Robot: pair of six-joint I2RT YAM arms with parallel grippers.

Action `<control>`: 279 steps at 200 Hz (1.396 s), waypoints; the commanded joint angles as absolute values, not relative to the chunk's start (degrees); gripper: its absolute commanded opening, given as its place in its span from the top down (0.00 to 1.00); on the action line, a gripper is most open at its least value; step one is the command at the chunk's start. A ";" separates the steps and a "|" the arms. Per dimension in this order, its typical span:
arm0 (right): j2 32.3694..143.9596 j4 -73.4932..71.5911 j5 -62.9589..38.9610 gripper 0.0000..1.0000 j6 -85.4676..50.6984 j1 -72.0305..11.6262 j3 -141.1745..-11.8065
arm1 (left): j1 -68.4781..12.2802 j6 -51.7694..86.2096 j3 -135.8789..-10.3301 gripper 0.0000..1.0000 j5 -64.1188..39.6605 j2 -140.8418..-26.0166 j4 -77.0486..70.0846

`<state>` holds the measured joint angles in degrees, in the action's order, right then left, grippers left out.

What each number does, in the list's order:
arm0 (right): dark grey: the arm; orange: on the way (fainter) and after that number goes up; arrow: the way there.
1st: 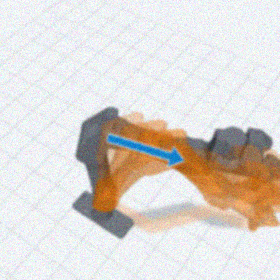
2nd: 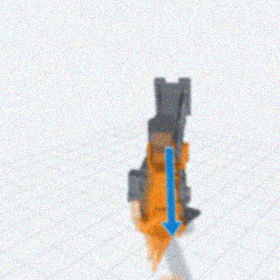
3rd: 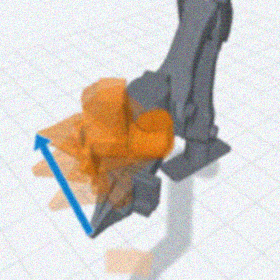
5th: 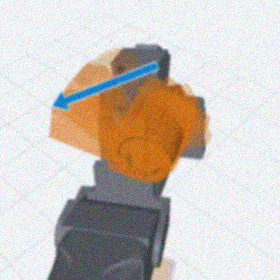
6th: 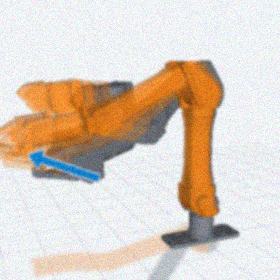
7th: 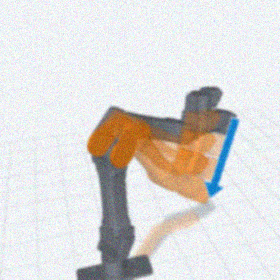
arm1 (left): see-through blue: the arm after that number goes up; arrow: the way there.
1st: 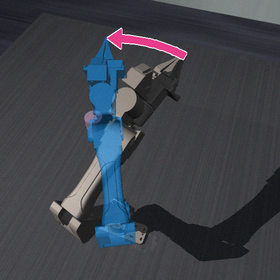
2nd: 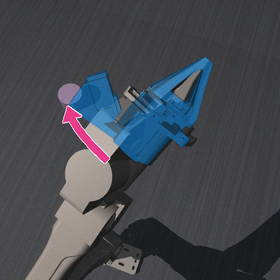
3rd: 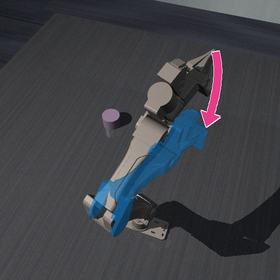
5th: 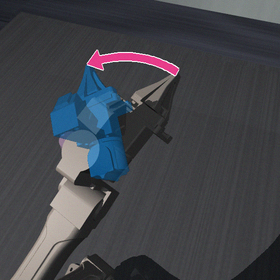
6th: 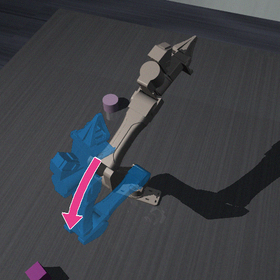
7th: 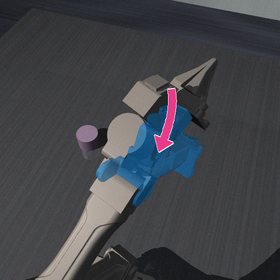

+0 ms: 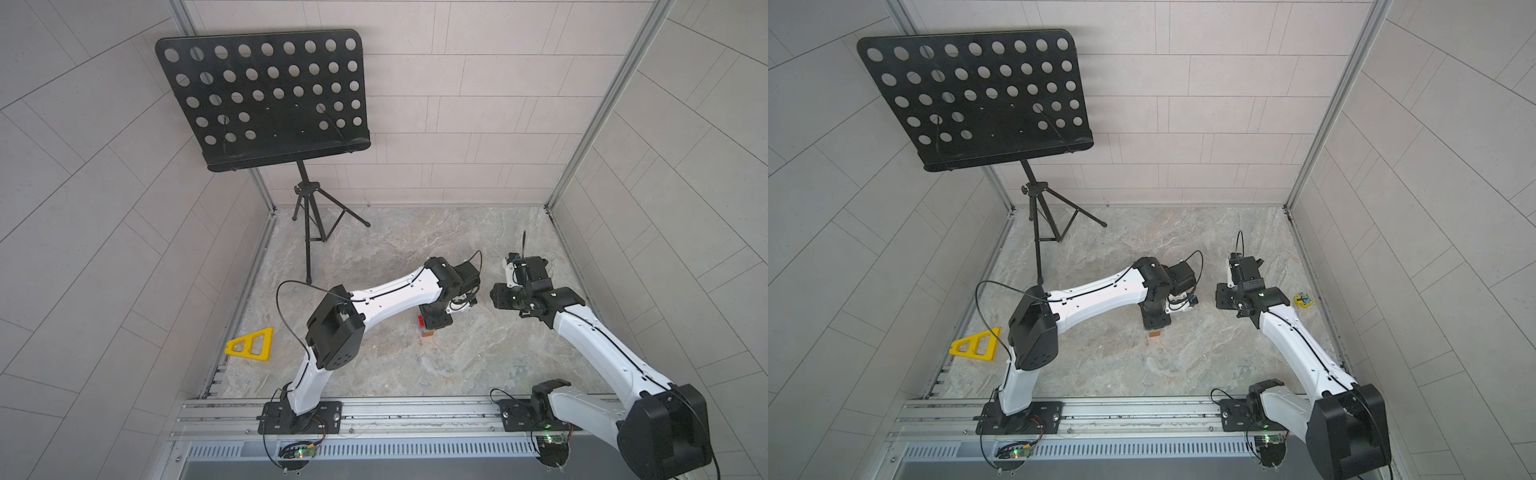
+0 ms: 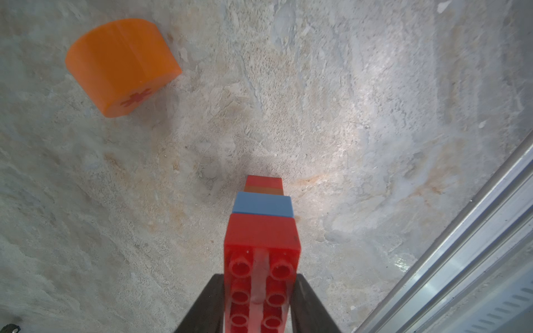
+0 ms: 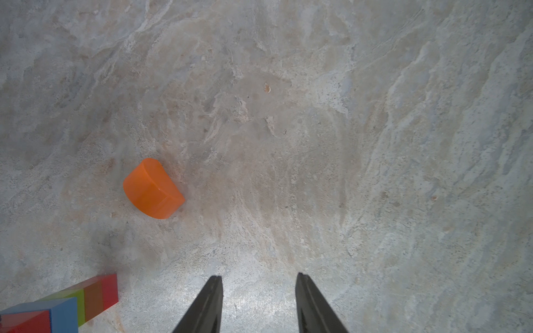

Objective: Assemble an ice cream with lego
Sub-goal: Assemble the lego brick with the lego brick, then pick up the lego brick from the center of the board.

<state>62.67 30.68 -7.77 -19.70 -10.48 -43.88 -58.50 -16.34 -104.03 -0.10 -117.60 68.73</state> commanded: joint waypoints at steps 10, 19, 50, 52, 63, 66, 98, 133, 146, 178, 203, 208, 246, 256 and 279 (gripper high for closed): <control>62.76 31.60 -7.56 0.53 -19.28 -10.22 -44.33 | -58.13 -16.13 -105.47 0.57 0.71 -118.30 70.14; 62.75 31.57 -7.56 0.53 -19.33 -10.21 -44.30 | -58.12 -16.10 -105.23 0.57 0.70 -118.22 70.07; 62.69 31.73 -7.65 0.53 -19.26 -10.23 -44.29 | -57.83 -15.87 -104.55 0.55 0.32 -118.11 69.79; 62.67 31.73 -7.65 0.53 -19.27 -10.20 -44.30 | -57.83 -15.94 -104.51 0.55 0.32 -118.10 69.83; 62.67 31.70 -7.65 0.53 -19.25 -10.20 -44.24 | -57.79 -15.83 -104.53 0.54 0.23 -118.04 69.79; 62.67 31.68 -7.65 0.53 -19.33 -10.24 -44.29 | -57.76 -15.82 -104.65 0.54 0.26 -117.93 69.79; 62.84 31.63 -7.65 0.52 -19.29 -10.20 -44.30 | -57.75 -15.89 -105.64 0.51 -0.14 -116.66 69.96; 63.71 31.29 -7.84 0.49 -18.90 -10.21 -44.27 | -57.92 -16.08 -106.95 0.47 -0.16 -113.22 69.75; 64.35 31.05 -8.23 0.46 -18.14 -10.19 -44.47 | -57.92 -16.16 -106.83 0.46 0.42 -112.06 69.43; 66.51 30.56 -7.88 0.41 -17.06 -11.11 -45.55 | -57.82 -15.55 -105.24 0.46 2.57 -109.32 67.95; 70.00 30.49 -3.05 0.40 -14.78 -17.06 -48.31 | -57.83 -12.78 -99.18 0.46 4.68 -103.01 62.96; 71.04 30.74 -2.02 0.39 -14.21 -18.74 -49.28 | -57.83 -11.80 -97.41 0.46 5.98 -101.26 61.44; 82.87 31.77 -1.06 0.37 -8.69 -26.97 -58.35 | -56.94 0.53 -83.15 0.44 15.43 -86.47 49.54; 85.88 32.35 -1.42 0.37 -7.07 -28.01 -60.82 | -56.61 3.39 -78.71 0.38 16.26 -81.94 46.05; 92.25 34.56 -1.12 0.36 -4.67 -29.33 -65.90 | -54.55 7.61 -70.69 0.30 14.77 -73.55 40.74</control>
<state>87.64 31.11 -2.76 -9.06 -28.21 -61.91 -56.42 -0.38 -76.82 12.53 -80.36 48.90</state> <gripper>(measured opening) 0.640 0.674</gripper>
